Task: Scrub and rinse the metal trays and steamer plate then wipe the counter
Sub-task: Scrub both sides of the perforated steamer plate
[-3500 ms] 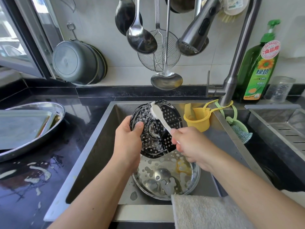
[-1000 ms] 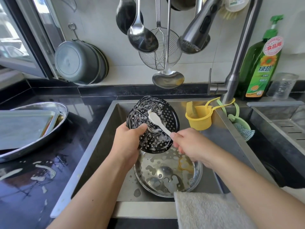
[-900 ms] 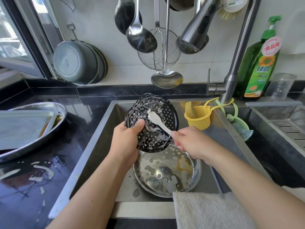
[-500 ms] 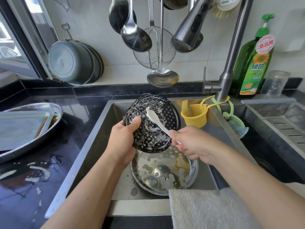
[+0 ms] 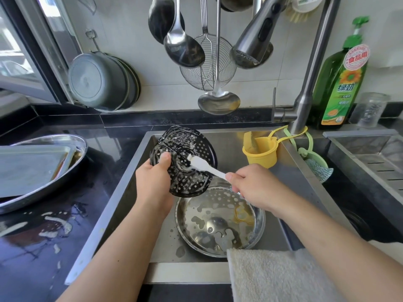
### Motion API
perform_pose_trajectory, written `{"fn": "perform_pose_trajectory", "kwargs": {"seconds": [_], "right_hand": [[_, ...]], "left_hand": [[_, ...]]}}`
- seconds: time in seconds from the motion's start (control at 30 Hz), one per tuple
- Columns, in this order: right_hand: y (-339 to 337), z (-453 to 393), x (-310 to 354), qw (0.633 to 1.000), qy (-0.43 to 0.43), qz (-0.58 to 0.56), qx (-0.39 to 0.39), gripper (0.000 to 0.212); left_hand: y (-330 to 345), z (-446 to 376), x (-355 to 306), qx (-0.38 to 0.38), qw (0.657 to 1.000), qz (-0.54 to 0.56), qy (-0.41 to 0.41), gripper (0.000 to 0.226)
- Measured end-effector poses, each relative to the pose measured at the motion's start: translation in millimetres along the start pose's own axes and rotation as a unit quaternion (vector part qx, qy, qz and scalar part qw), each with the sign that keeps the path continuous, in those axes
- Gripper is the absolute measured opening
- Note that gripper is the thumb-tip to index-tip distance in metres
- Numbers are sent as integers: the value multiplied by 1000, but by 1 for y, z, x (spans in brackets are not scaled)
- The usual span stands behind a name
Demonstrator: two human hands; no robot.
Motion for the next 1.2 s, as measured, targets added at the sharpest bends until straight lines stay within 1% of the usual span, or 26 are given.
{"fn": "perform_pose_trajectory", "kwargs": {"seconds": [0.07,0.2,0.27,0.37,0.43,0.5,0.57,0.6,0.73,0.8,0.87,0.93,1.1,1.13,1.2], "right_hand": [[4,1,3,1000,1,10,-4,47],[10,-7,16,998,-14,2,-57,50],[11,-10,12,998,-2,18,-55,50],[11,-11,-11,997,48,52,-13,49],[9,-9,-16,997,55,57,-3,49],[5,-6,-5,997,24,58,-35,48],[4,-5,8,995,-8,62,-76,49],[4,-5,10,994,-12,77,-82,49],[2,1,3,988,-3,144,-59,47],[1,8,11,986,-24,153,-68,45],[3,13,23,983,-52,147,-94,45],[3,12,29,983,-59,138,-108,47],[10,2,9,988,-20,149,-48,46],[13,2,8,989,-17,144,-40,46],[16,3,14,991,-31,123,-42,47]], "left_hand": [[4,2,4,15,999,24,-27,17],[25,19,19,71,997,2,-44,22],[23,18,16,56,998,1,-28,22],[8,8,2,7,1000,22,-2,17],[7,9,1,11,1000,13,0,15],[18,19,8,44,999,-2,-12,18],[26,26,12,60,998,-4,-17,20],[26,25,11,55,998,1,-12,19],[7,13,0,-17,999,11,27,14],[7,14,2,-18,999,-2,30,14],[14,19,10,-2,1000,-8,15,15],[17,21,11,4,1000,-5,8,15],[1,10,0,-35,999,18,11,13],[3,11,1,-24,1000,10,8,14],[15,19,8,24,1000,-14,-7,17]]}}
Point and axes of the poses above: each hand's wrist, its own z-axis away from the middle knuckle, its own y-axis out of the palm, x = y × z, the point moved 9 cm from there along -z, towards the middle knuckle, and after that the axes turned 10 degrees about -x, right-handed, at the moved point
